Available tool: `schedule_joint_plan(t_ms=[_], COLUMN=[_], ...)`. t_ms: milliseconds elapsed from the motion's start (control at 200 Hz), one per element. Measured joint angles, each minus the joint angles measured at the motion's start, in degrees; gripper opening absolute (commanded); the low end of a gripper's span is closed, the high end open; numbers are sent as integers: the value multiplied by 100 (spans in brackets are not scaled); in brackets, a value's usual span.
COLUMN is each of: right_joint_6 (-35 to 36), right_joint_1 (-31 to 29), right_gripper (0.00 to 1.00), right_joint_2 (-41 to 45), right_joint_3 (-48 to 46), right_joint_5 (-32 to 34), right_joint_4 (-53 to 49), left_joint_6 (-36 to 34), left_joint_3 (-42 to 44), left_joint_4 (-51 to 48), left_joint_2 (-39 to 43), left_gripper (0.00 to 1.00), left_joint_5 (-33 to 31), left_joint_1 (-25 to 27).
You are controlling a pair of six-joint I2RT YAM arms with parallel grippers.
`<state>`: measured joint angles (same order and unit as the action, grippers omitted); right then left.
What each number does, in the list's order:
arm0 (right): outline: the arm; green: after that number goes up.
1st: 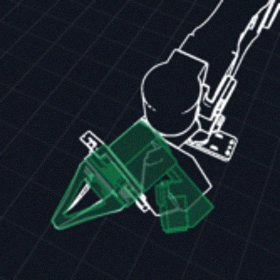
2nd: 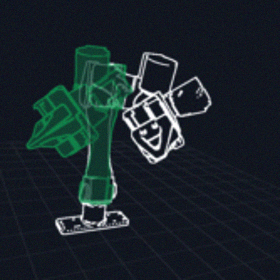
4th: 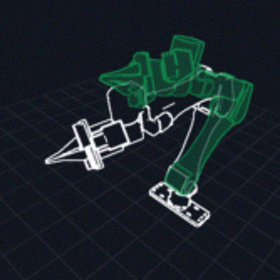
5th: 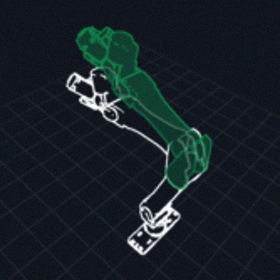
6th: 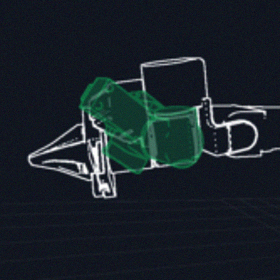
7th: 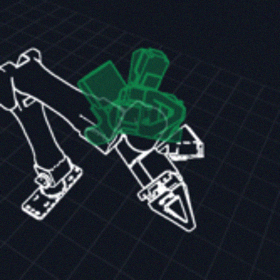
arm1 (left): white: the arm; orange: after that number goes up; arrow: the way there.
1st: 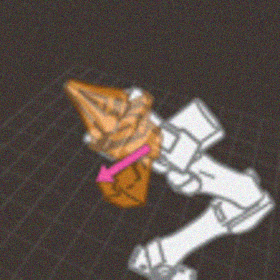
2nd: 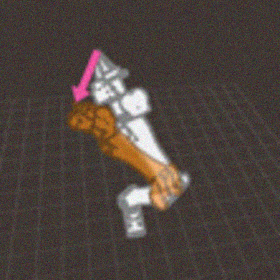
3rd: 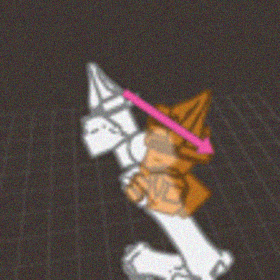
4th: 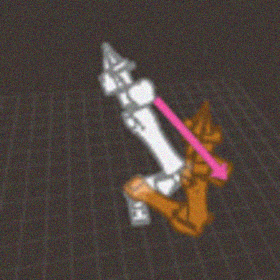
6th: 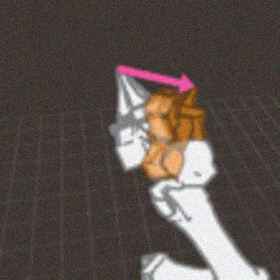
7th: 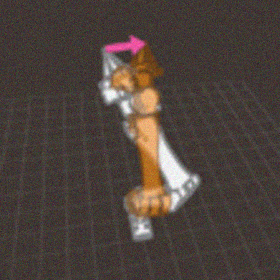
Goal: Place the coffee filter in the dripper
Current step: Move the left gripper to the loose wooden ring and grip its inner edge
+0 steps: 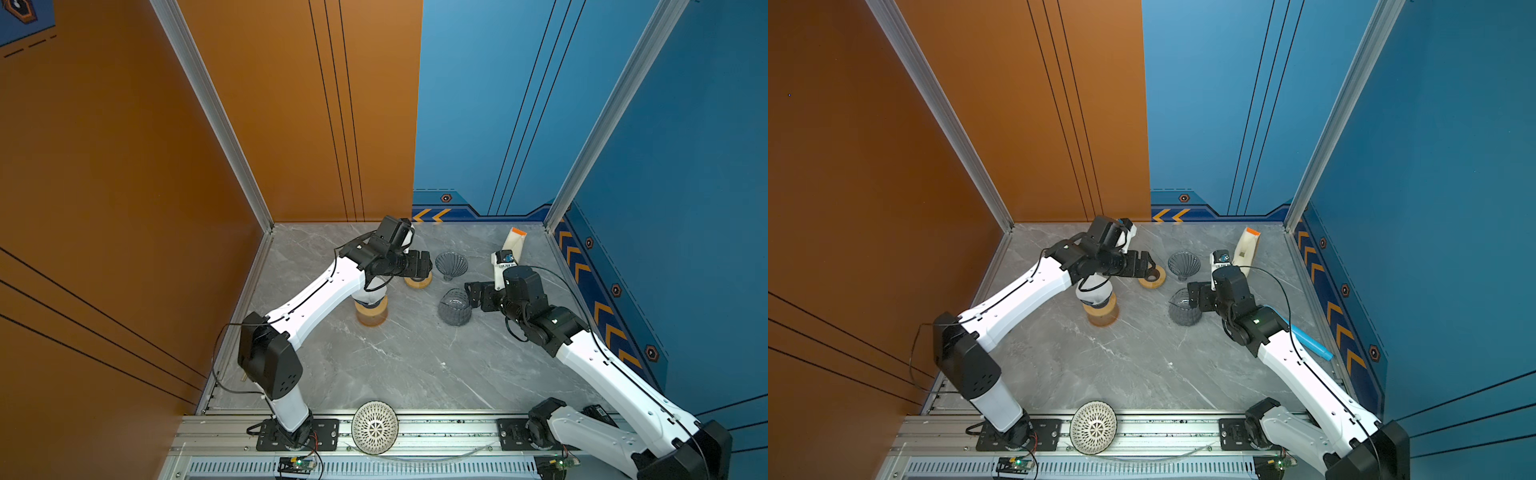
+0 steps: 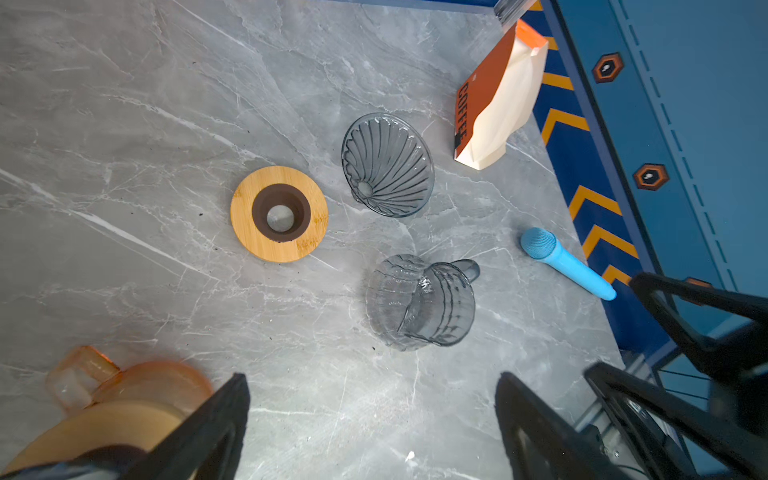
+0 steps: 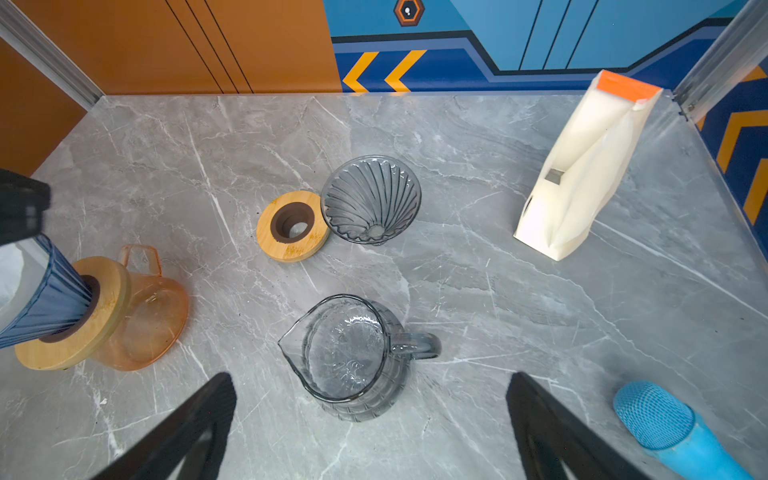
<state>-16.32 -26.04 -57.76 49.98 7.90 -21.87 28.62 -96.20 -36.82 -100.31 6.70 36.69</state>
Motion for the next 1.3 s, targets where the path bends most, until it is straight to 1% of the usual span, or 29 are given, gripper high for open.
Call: schedule_joint_plan(t_ms=[130,320,606,766,826,841,916,1122,1297], right_joint_6=[2,4,116,153,153,153,153,155,160], right_joint_1=[212,385,612,702,723,730,752,817,866], right_gripper=[100,100,100,100,100,100,100,100,100], right_joint_2=[247,334,354,354,354,354,354,319,234], right_joint_3=[-238,-372,-398,-398,-398,-398,-398,-398,-398], right_joint_5=[-173,-365,-577,-691,-734,-741,-787,-820,-874], right_joint_4=[4,9,15,55,55,57,59,81,98], left_joint_6=[116,127,122,125,125,122,101,74,-11], left_joint_3=[-542,-1182,-1749,-1902,-1941,-1952,-2000,-2225,-2352], left_joint_4=[52,92,-2,-31,-42,-44,-46,-122,-201], left_joint_2=[-754,-1674,-2483,-2708,-2785,-2802,-2918,-3281,-3462], left_gripper=[91,91,90,87,87,83,81,79,78], left_joint_5=[-188,-479,-1274,-1609,-1648,-1652,-1655,-1530,-1368], left_joint_1=[13,13,13,-26,-52,-61,-131,-415,-553])
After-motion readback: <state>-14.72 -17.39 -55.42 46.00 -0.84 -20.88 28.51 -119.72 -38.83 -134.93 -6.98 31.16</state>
